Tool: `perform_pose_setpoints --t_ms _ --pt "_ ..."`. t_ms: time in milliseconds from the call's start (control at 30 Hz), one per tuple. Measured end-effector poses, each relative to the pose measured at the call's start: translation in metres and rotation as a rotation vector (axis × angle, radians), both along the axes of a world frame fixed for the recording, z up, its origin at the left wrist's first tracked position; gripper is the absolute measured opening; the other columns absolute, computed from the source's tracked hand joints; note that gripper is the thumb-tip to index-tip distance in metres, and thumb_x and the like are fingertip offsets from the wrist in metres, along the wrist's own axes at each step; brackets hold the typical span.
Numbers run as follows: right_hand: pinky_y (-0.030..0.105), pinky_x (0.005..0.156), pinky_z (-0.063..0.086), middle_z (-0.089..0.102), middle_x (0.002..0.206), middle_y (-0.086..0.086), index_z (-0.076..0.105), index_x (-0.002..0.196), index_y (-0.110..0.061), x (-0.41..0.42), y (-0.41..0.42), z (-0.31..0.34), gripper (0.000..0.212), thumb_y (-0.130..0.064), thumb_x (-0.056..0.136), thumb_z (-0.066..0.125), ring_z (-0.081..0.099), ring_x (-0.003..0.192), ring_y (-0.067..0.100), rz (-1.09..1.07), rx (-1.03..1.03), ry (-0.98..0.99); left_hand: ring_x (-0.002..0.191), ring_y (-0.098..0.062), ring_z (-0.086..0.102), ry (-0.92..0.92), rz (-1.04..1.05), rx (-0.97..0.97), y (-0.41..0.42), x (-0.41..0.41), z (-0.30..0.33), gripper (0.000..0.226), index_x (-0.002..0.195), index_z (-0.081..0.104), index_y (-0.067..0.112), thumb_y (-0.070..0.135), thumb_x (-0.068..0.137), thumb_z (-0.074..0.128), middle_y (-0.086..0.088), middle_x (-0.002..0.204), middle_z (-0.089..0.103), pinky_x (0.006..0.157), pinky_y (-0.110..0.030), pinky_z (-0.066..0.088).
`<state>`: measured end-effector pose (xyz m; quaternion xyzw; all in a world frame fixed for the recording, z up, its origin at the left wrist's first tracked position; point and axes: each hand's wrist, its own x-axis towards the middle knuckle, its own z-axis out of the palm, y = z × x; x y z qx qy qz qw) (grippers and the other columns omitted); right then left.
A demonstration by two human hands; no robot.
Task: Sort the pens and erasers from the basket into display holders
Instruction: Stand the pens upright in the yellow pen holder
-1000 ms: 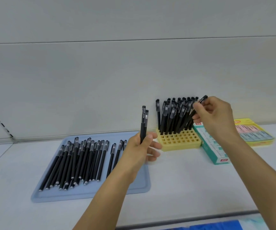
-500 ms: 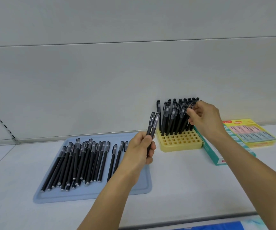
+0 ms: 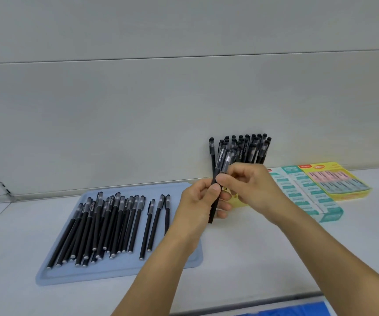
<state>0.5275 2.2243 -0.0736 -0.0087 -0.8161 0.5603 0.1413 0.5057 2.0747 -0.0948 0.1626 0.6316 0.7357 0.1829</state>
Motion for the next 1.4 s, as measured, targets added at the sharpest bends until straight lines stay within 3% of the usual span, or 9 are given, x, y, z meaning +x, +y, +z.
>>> perform_pose_setpoints --t_ms 133,300,700,833,967,1067,1133,1300,1400 --pt "0.028 0.052 0.051 0.068 0.069 0.002 0.066 0.083 -0.014 -0.002 0.026 0.010 0.013 -0.022 0.093 0.064 0.062 0.050 0.012 -0.277 0.050 0.063 0.086 -0.019 0.073 -0.006 0.055 -0.058 0.001 -0.001 -0.006 0.022 0.111 0.061 0.011 0.020 0.104 0.043 -0.003 0.102 0.074 0.086 -0.037 0.055" --pt "0.044 0.074 0.057 0.068 0.070 0.000 0.061 0.085 -0.013 -0.008 0.064 0.007 0.015 -0.024 0.096 0.057 0.068 0.061 0.014 -0.520 0.360 0.086 0.089 -0.018 0.072 -0.022 0.088 -0.069 -0.004 -0.003 -0.011 0.018 0.111 0.054 0.018 0.018 0.105 0.038 0.003 0.100 0.075 0.088 -0.037 0.051" --pt "0.045 0.074 0.056 0.069 0.078 0.009 0.061 0.083 -0.012 -0.037 0.074 -0.022 0.017 -0.024 0.095 0.058 0.068 0.073 0.029 -0.409 0.521 -0.104 0.089 -0.019 0.072 0.029 0.082 -0.119 -0.003 -0.006 -0.008 0.015 0.110 0.054 0.016 0.016 0.104 0.040 0.001 0.100 0.075 0.094 -0.045 0.051" --pt "0.036 0.069 0.050 0.066 0.079 0.001 0.057 0.082 -0.019 -0.034 0.072 -0.019 0.022 -0.039 0.092 0.062 0.061 0.076 0.023 -0.496 0.587 -0.145 0.090 -0.016 0.072 0.057 0.061 -0.145 -0.001 -0.006 -0.007 0.015 0.110 0.056 0.014 0.017 0.104 0.043 0.005 0.098 0.075 0.094 -0.043 0.051" --pt "0.029 0.057 0.036 0.058 0.072 -0.011 0.055 0.084 -0.026 -0.010 0.049 -0.017 0.020 -0.044 0.092 0.057 0.055 0.070 0.011 -0.568 0.463 0.052 0.087 -0.014 0.072 0.110 0.038 -0.177 0.005 -0.008 -0.009 0.012 0.104 0.056 0.016 0.017 0.102 0.045 0.006 0.096 0.076 0.085 -0.039 0.051" --pt "0.019 0.061 0.044 0.067 0.074 -0.010 0.066 0.078 -0.027 0.003 0.020 -0.011 0.012 -0.031 0.089 0.064 0.058 0.066 0.003 -0.150 0.193 0.088 0.089 -0.008 0.069 0.282 0.023 -0.344 0.018 -0.006 -0.013 0.013 0.106 0.059 0.025 0.021 0.100 0.048 0.010 0.095 0.074 0.081 -0.031 0.052" --pt "0.025 0.064 0.048 0.068 0.072 -0.003 0.068 0.078 -0.024 0.005 0.015 -0.012 0.009 -0.026 0.087 0.067 0.060 0.067 0.013 -0.063 0.189 0.064 0.093 -0.011 0.066 0.436 0.011 -0.491 0.026 -0.004 -0.015 0.019 0.115 0.058 0.032 0.026 0.100 0.048 0.011 0.098 0.072 0.084 -0.037 0.053" --pt "0.033 0.056 0.054 0.065 0.063 -0.002 0.064 0.077 -0.023 0.004 0.057 -0.005 0.015 -0.025 0.091 0.063 0.061 0.054 0.013 -0.411 0.121 0.161 0.126 -0.018 0.048 0.832 -0.064 -0.928 0.027 -0.010 -0.024 0.039 0.139 0.047 0.028 0.041 0.102 0.042 0.003 0.137 0.055 0.103 -0.037 0.039" --pt "0.027 0.063 0.061 0.068 0.072 0.000 0.063 0.078 -0.026 -0.003 0.083 -0.001 0.017 -0.017 0.093 0.061 0.068 0.060 0.010 -0.495 0.147 0.139 0.137 -0.016 0.035 0.891 -0.137 -1.080 0.023 -0.012 -0.033 0.048 0.145 0.041 0.023 0.044 0.102 0.039 0.006 0.152 0.039 0.111 -0.032 0.025"
